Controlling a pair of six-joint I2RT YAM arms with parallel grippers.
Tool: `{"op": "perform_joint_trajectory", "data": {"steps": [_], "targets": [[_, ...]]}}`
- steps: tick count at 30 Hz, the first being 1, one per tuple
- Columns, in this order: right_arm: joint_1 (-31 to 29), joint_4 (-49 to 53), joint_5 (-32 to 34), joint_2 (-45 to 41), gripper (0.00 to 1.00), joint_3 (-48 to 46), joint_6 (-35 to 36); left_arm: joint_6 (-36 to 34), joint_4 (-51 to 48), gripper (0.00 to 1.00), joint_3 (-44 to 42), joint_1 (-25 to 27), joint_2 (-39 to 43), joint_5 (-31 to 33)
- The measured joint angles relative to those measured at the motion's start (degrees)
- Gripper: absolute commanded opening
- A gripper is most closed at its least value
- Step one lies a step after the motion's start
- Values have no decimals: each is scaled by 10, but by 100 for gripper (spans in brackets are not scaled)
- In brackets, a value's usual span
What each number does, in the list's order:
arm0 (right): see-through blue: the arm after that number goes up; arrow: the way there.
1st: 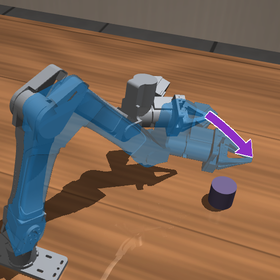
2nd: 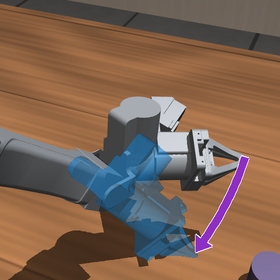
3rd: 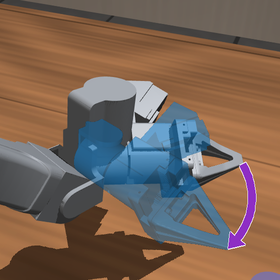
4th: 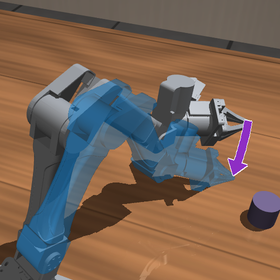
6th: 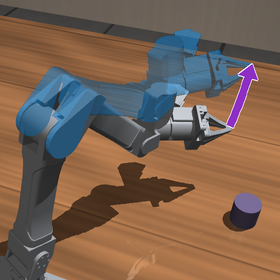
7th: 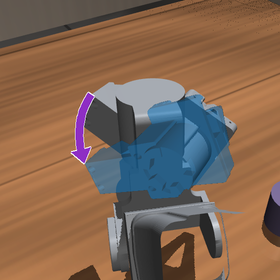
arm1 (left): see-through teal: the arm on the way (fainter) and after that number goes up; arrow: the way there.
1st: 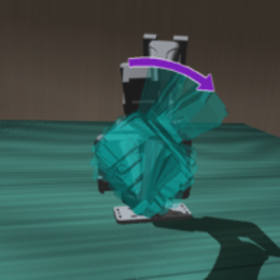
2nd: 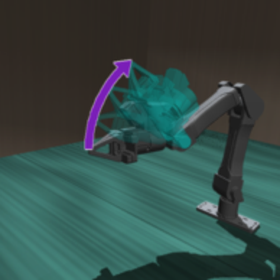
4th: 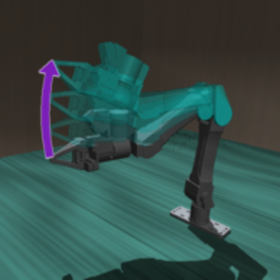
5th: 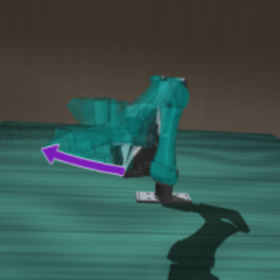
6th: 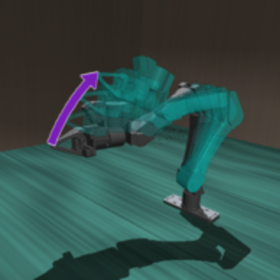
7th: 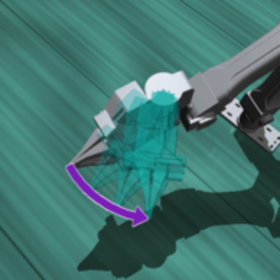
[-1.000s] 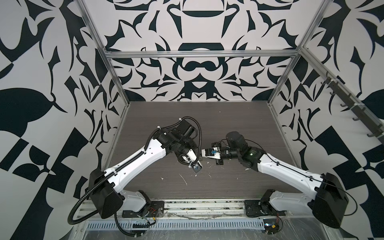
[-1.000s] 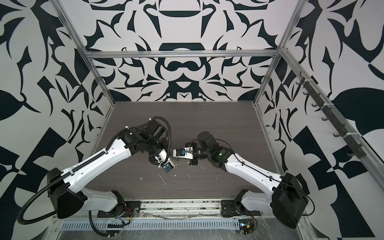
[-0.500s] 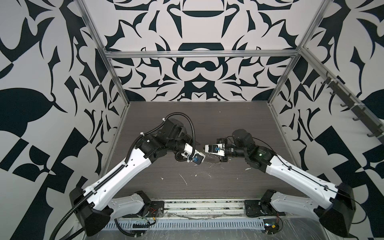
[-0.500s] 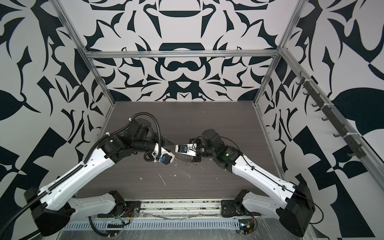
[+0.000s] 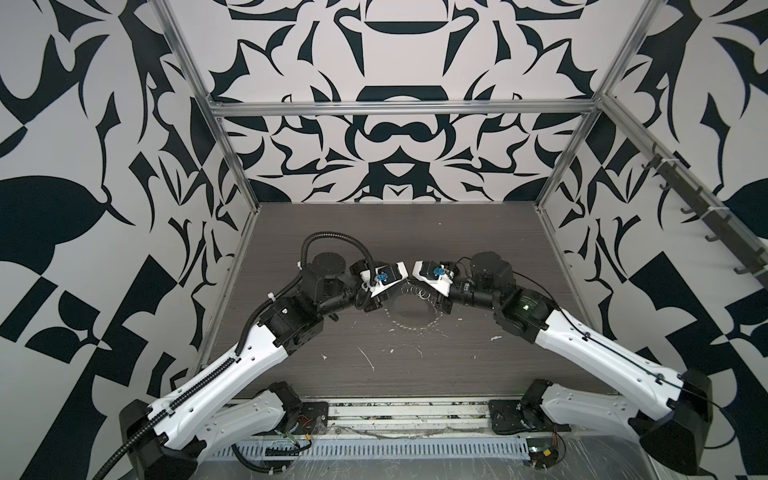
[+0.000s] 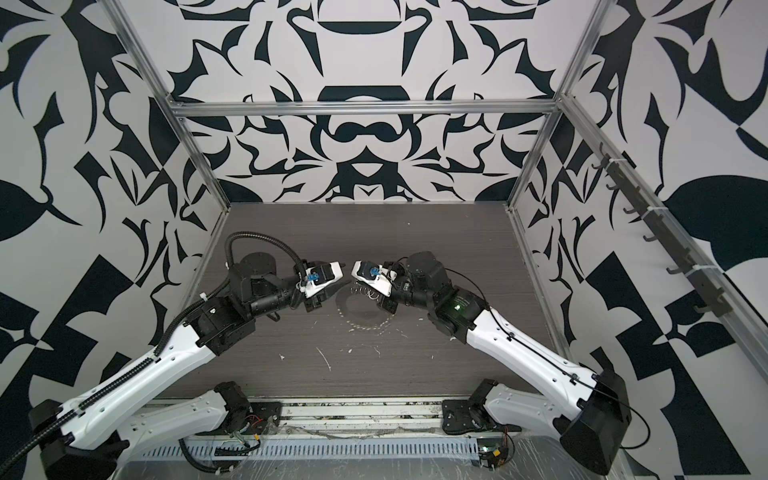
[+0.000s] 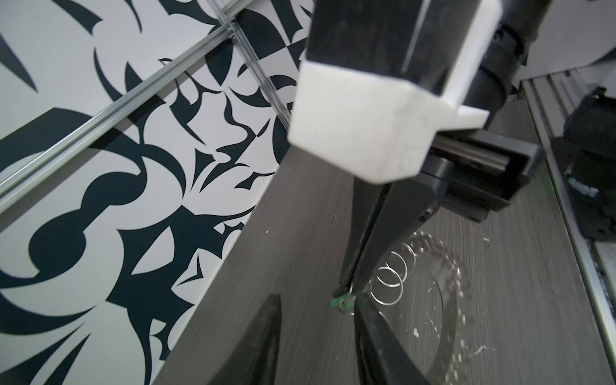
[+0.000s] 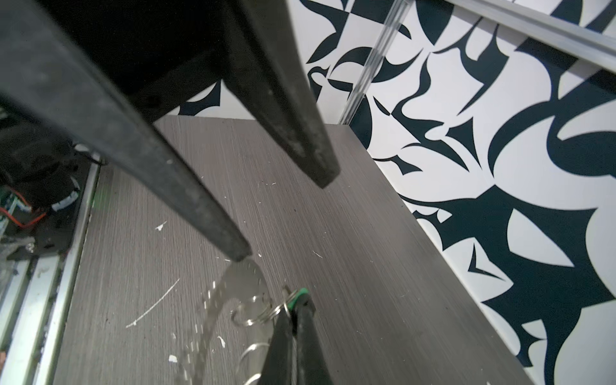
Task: Remove the keys from the keyring
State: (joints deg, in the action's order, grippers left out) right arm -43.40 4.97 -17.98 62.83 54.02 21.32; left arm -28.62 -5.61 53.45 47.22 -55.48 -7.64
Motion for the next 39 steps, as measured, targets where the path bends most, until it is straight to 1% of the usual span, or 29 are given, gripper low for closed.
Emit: {"op": "perform_joint_trajectory", "data": {"steps": [3,9,12,19,26,31,35,37,39], "targets": [[-3,4,25,-2,0,13,-37,32,26,43,-19,16,9,41],[-4,15,58,-1,0,25,-80,70,52,46,-27,36,-5,95],[-6,21,65,5,0,33,-90,77,57,49,-26,50,-26,121],[-7,32,67,13,0,48,-103,81,56,51,-8,82,-80,189],[-7,45,69,1,0,50,-108,83,53,53,11,95,-87,301],[-7,50,70,-13,0,56,-107,82,52,54,24,95,-82,374],[-7,63,68,-12,0,69,-107,76,40,51,27,93,-60,377],[-7,66,68,-8,0,73,-106,74,33,49,26,93,-40,357],[-7,72,68,-5,0,74,-106,72,31,45,22,92,-14,320]]}}
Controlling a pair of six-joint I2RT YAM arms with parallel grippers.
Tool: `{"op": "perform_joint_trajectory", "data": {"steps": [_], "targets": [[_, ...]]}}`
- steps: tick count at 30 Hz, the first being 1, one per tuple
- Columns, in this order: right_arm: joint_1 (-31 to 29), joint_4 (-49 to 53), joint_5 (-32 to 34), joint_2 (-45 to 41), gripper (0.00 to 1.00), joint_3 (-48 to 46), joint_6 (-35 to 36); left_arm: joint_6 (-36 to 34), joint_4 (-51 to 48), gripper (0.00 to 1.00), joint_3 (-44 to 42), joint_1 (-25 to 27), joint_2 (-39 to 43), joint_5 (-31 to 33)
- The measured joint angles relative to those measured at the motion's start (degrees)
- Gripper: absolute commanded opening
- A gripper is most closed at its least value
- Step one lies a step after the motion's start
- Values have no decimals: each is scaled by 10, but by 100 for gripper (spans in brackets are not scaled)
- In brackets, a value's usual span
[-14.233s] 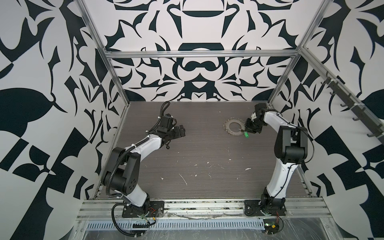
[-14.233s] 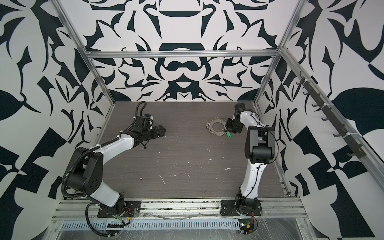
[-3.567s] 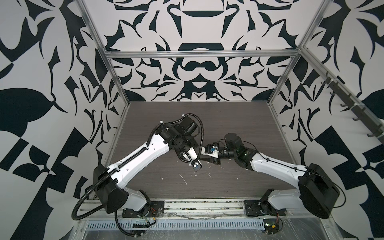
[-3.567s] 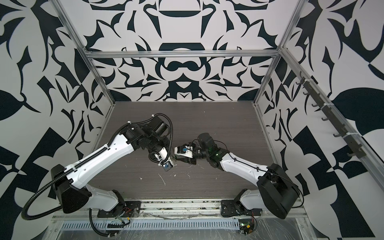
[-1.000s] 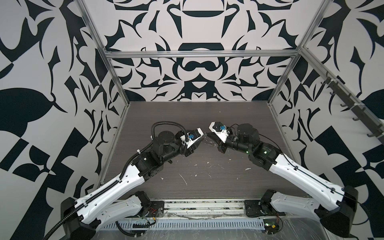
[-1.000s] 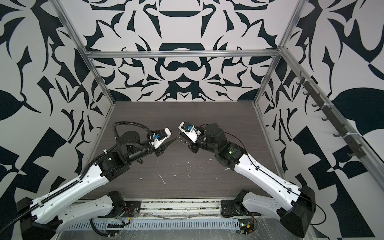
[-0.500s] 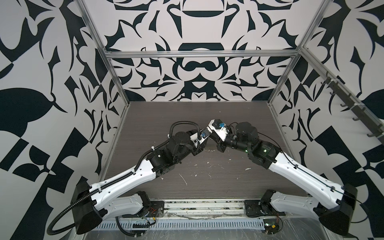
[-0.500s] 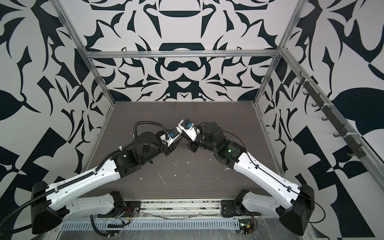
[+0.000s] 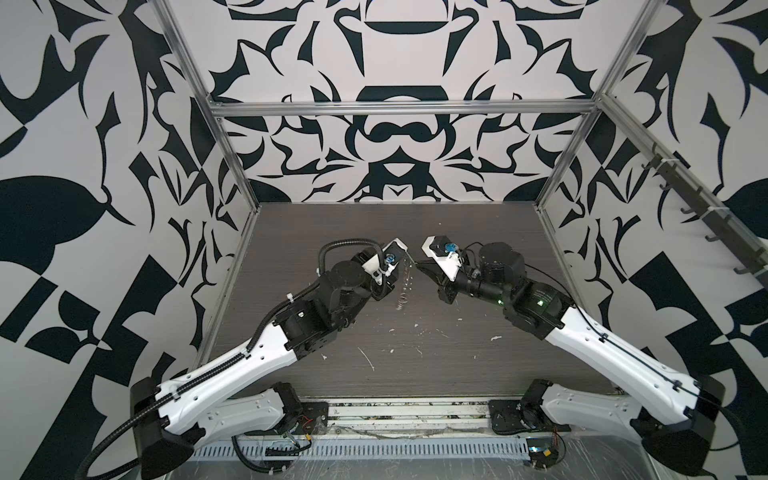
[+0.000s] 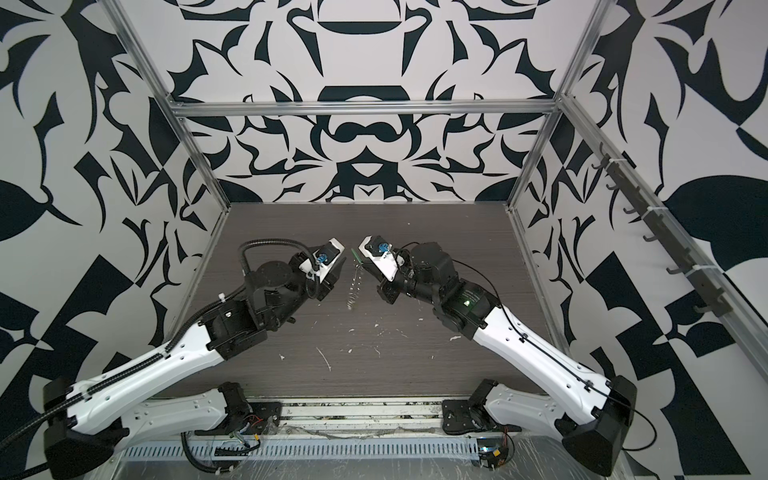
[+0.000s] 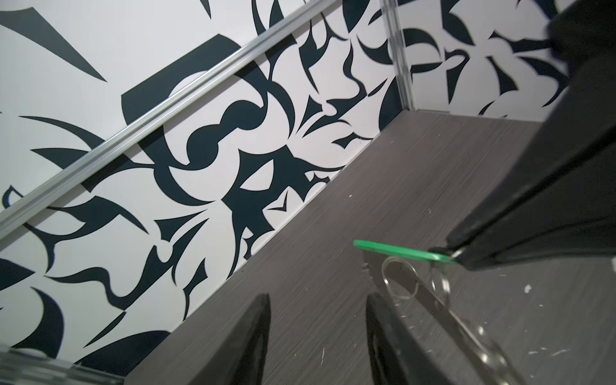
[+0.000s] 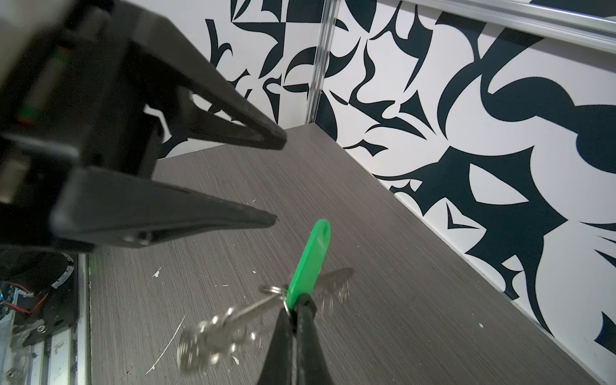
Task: Remove the keys from the keyring
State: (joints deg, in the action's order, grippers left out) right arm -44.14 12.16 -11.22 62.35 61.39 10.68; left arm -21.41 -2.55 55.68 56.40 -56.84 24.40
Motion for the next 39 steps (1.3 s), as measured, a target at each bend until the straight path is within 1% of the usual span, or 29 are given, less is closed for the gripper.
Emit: {"op": "perform_joint_trajectory", "data": {"steps": [2,6,10,13,18,25,31,39], "targets": [[0,5,-1,1,0,0,0,0,-2,42,-5,-3,27,-32],[0,8,-2,1,0,1,-3,4,-28,31,-6,-13,56,-92],[0,8,-5,1,0,1,-13,11,-56,24,-6,-18,54,-133],[0,2,-6,1,0,1,-23,20,-67,21,-6,-18,43,-154],[0,-14,-6,1,0,1,-47,32,-62,20,-7,-18,19,-172],[-2,-52,7,1,0,-2,-94,40,-40,20,-9,-18,7,-179],[-2,-80,11,1,0,-11,-123,40,-15,22,-9,-19,2,-180],[-2,-100,14,0,0,-12,-144,66,2,22,-2,-64,-31,-215]]}}
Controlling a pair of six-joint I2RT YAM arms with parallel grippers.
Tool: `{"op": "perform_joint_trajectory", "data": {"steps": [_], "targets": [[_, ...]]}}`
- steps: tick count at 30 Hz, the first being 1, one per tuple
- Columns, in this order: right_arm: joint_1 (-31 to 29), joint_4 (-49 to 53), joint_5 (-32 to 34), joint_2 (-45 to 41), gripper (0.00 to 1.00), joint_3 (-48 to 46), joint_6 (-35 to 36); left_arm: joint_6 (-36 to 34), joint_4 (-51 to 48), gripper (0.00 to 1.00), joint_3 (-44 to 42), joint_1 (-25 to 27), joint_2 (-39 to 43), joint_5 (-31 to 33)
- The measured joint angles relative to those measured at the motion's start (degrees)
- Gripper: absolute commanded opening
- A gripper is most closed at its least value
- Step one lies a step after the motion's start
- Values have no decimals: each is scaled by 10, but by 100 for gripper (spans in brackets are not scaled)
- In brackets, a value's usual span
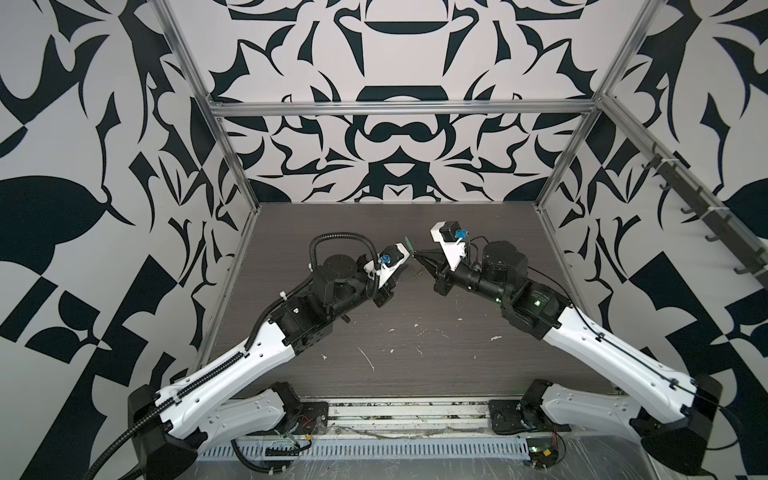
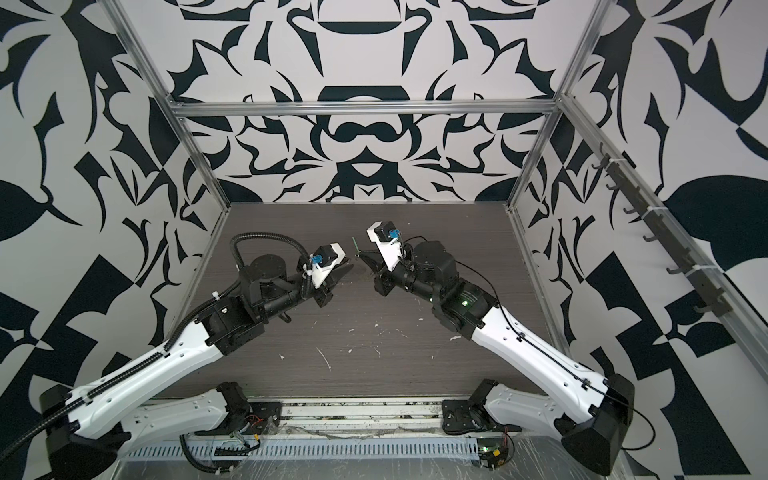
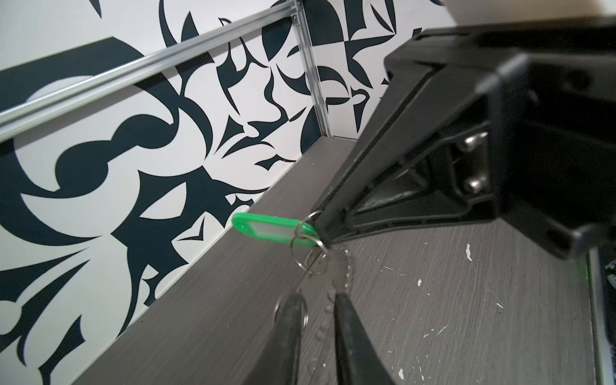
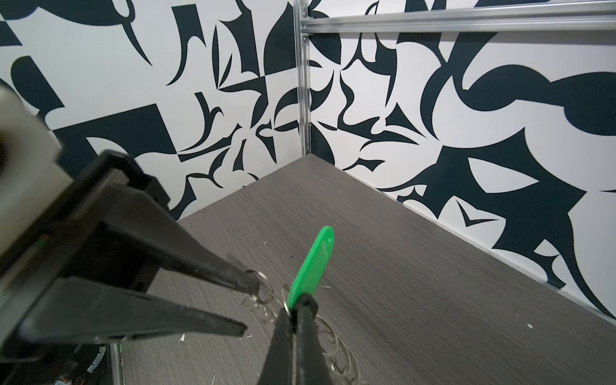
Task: Remove the keys from the keyring
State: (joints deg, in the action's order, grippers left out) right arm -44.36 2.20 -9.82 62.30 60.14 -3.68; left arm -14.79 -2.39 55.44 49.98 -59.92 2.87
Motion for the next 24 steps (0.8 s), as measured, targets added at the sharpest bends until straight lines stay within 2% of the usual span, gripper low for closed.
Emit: {"op": "perform_joint_trajectory", "data": {"steps": [13,24], "targets": [[-4,-10,1,0,0,0,-9,16,26,20,19,-3,-33,-38],[-5,-12,3,0,0,0,-9,30,41,26,19,-3,-35,-8]]}}
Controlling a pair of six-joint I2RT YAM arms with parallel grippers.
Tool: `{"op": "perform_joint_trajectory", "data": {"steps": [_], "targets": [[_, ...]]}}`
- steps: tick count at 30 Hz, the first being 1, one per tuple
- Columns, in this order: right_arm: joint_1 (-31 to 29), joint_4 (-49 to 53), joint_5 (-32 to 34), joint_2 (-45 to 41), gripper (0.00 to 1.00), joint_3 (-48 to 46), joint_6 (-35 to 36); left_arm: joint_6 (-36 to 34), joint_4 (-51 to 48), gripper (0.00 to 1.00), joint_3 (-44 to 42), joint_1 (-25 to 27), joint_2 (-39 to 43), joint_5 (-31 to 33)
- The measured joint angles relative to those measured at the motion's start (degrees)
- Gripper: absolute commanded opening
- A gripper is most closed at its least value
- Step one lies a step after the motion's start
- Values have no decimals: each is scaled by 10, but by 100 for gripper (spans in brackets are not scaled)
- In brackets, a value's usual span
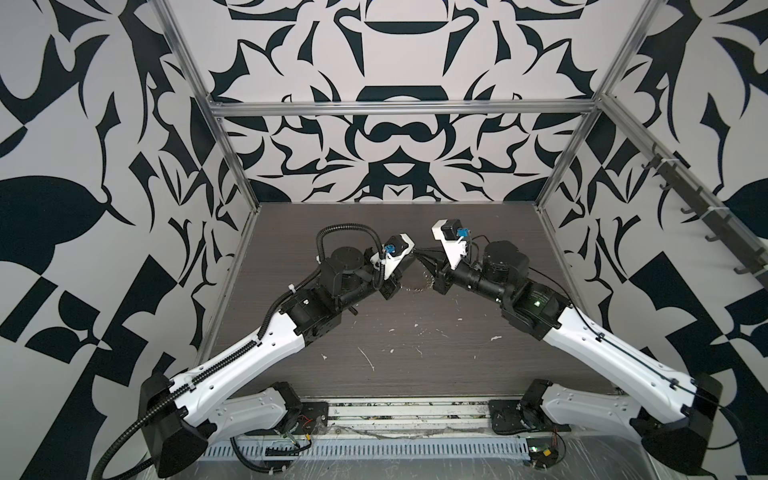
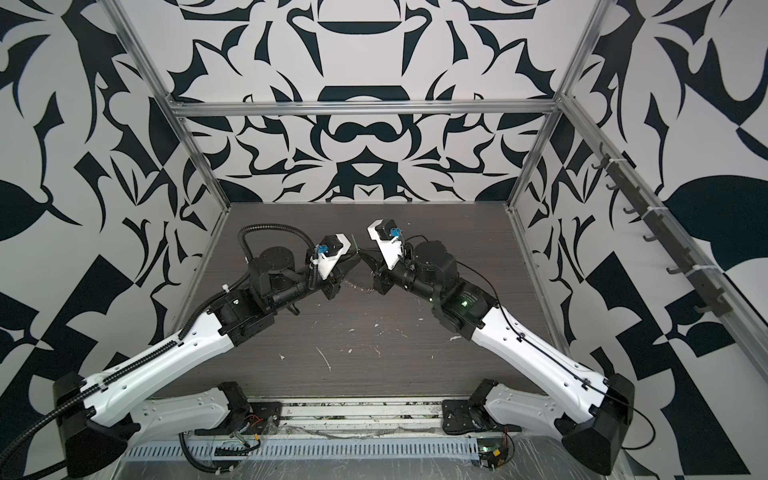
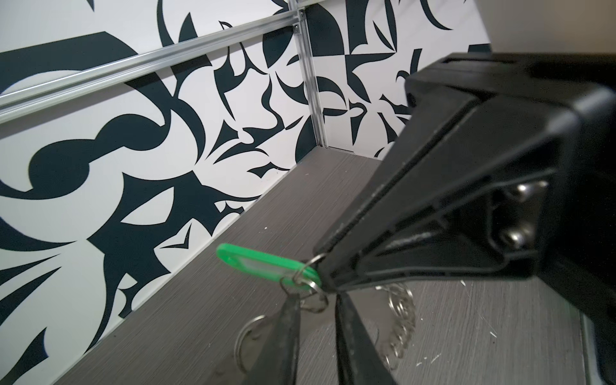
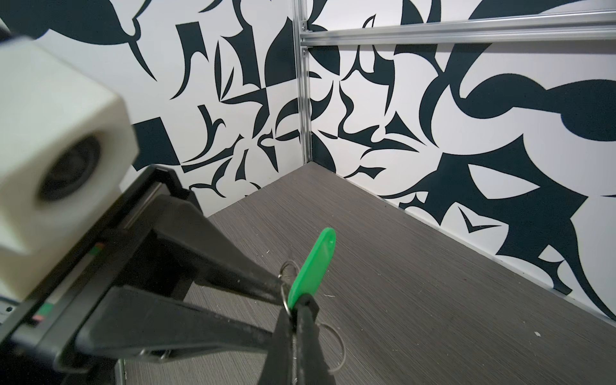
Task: Remove the keys from the keyring
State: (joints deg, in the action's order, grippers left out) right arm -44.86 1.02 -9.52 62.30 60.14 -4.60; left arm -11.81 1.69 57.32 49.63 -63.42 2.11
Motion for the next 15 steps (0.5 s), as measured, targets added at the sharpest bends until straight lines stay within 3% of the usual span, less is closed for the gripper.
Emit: {"op": "perform_joint_trajectory", "data": {"steps": [15], "targets": [[0,-11,11,0,0,0,0,-3,27,13,0,12,-6,42]]}}
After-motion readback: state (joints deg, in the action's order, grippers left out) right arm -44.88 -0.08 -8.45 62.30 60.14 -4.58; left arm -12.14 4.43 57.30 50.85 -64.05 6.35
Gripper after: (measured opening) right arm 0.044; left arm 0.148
